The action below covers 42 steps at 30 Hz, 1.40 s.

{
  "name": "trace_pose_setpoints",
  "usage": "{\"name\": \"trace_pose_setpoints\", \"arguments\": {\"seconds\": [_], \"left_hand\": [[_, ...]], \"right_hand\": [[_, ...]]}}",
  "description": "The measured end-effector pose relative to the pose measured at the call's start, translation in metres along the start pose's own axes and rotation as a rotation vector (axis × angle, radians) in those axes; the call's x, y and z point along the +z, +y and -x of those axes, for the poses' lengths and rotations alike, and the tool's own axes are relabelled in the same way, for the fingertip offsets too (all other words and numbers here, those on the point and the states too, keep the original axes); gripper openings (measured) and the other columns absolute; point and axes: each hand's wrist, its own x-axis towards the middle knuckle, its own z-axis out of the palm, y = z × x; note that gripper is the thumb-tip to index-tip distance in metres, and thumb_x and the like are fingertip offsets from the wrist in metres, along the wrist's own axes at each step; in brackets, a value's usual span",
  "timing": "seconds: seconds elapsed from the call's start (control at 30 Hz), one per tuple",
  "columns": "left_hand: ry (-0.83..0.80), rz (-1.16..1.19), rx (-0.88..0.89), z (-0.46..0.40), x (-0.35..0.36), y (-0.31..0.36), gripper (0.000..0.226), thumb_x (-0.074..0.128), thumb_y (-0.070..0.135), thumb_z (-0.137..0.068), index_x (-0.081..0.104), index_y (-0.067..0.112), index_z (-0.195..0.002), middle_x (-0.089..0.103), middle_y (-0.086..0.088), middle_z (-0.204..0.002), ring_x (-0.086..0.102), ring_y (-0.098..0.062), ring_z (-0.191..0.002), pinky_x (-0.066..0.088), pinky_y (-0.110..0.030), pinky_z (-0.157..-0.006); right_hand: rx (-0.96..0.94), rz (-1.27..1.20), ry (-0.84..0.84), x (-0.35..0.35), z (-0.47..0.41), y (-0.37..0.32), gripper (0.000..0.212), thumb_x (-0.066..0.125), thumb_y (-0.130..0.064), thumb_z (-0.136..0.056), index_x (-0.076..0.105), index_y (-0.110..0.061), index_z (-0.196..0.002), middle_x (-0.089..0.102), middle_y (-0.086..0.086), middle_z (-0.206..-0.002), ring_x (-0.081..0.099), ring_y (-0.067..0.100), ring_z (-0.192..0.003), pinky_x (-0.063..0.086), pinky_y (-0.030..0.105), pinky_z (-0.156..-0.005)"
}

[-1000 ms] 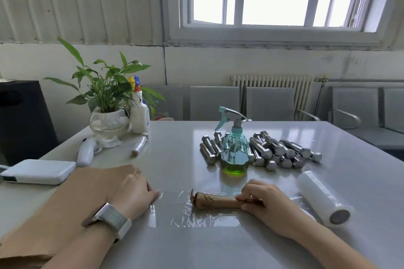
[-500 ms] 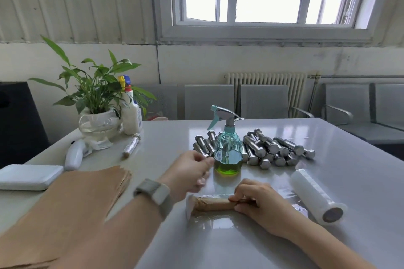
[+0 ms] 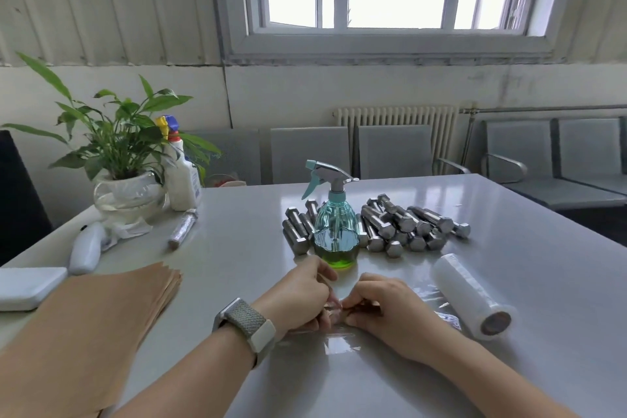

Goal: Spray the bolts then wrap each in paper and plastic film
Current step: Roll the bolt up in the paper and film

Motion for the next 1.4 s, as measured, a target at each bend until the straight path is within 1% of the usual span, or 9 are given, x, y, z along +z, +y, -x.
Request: {"name": "trace_pose_setpoints", "arguments": {"seconds": [0.23,0.43,0.57,0.67,0.87,0.97,1.1,1.27,1.4], "left_hand": [[-0.052,-0.134,0.089,0.005,-0.002,-0.003,0.034,0.064,0.010,-0.071,0.053,0.020,-0.102,0.064,-0.003,-0.086,0.059,-0.012,-0.048,0.046,-0.023,-0.044],[-0.009,-0.398,0.145,0.008,0.002,0.000,0.042,0.069,0.009,-0.076,0.049,0.023,-0.110,0.066,-0.001,-0.096,0.063,-0.015,-0.057,0.050,-0.026,-0.047],[0.055,-0.694,0.220,0.009,0.009,0.004,0.046,0.065,0.015,-0.079,0.045,0.021,-0.120,0.067,-0.003,-0.103,0.066,-0.022,-0.085,0.053,-0.031,-0.067],[0.045,-0.720,0.236,0.012,0.010,0.006,0.044,0.066,0.020,-0.082,0.046,0.017,-0.121,0.067,-0.007,-0.106,0.065,-0.025,-0.091,0.052,-0.033,-0.073],[0.026,-0.692,0.212,0.015,0.012,0.009,0.041,0.067,0.016,-0.078,0.048,0.014,-0.115,0.066,-0.007,-0.101,0.066,-0.025,-0.082,0.057,-0.040,-0.072],[0.004,-0.621,0.207,0.018,0.009,0.008,0.051,0.066,0.013,-0.075,0.048,0.016,-0.122,0.064,-0.006,-0.103,0.066,-0.024,-0.080,0.058,-0.042,-0.071],[0.047,-0.316,0.157,0.026,-0.005,-0.001,0.061,0.067,0.018,-0.081,0.041,0.032,-0.134,0.058,0.006,-0.106,0.069,-0.008,-0.057,0.053,-0.026,-0.050],[0.395,-0.369,0.244,0.043,-0.063,-0.028,0.014,0.067,0.020,-0.088,0.064,0.033,-0.090,0.065,0.007,-0.088,0.058,-0.003,-0.043,0.042,-0.010,-0.046],[0.118,-0.452,0.092,0.052,-0.082,-0.048,0.015,0.078,0.042,-0.079,0.072,0.036,-0.091,0.068,0.010,-0.087,0.055,0.001,-0.050,0.043,-0.015,-0.055]], "right_hand": [[0.045,-0.003,-0.004,0.000,0.002,-0.002,0.025,0.075,-0.020,-0.081,0.065,-0.029,-0.102,0.066,-0.014,-0.091,0.060,0.005,-0.087,0.049,0.025,-0.082],[0.004,0.041,-0.069,-0.003,0.002,-0.004,0.024,0.070,-0.022,-0.086,0.067,-0.035,-0.106,0.060,-0.013,-0.099,0.056,0.001,-0.089,0.046,0.038,-0.090],[0.025,0.067,-0.129,-0.007,-0.002,-0.007,0.024,0.067,-0.024,-0.088,0.072,-0.035,-0.108,0.062,-0.006,-0.102,0.059,0.009,-0.091,0.046,0.033,-0.089],[0.071,0.064,-0.179,-0.012,-0.011,-0.011,0.024,0.064,-0.026,-0.088,0.073,-0.038,-0.107,0.061,-0.020,-0.095,0.056,0.003,-0.087,0.043,0.023,-0.085],[0.034,0.282,-0.205,-0.008,-0.021,-0.021,0.017,0.062,-0.033,-0.086,0.069,-0.033,-0.101,0.065,-0.015,-0.106,0.056,0.002,-0.096,0.033,0.030,-0.084],[0.036,0.229,-0.181,-0.008,-0.019,-0.019,0.011,0.067,-0.035,-0.085,0.072,-0.031,-0.093,0.060,-0.018,-0.096,0.051,0.000,-0.083,0.039,0.029,-0.088],[0.033,0.215,-0.145,-0.005,-0.016,-0.016,0.015,0.070,-0.040,-0.085,0.073,-0.030,-0.096,0.048,-0.020,-0.084,0.043,0.000,-0.076,0.042,0.029,-0.086],[0.038,0.177,-0.132,-0.002,-0.015,-0.013,0.019,0.073,-0.044,-0.083,0.073,-0.031,-0.097,0.049,-0.023,-0.084,0.046,-0.002,-0.079,0.042,0.028,-0.087],[0.039,0.159,-0.122,-0.001,-0.014,-0.012,0.017,0.073,-0.043,-0.083,0.073,-0.031,-0.095,0.049,-0.024,-0.084,0.046,-0.001,-0.079,0.043,0.030,-0.087]]}}
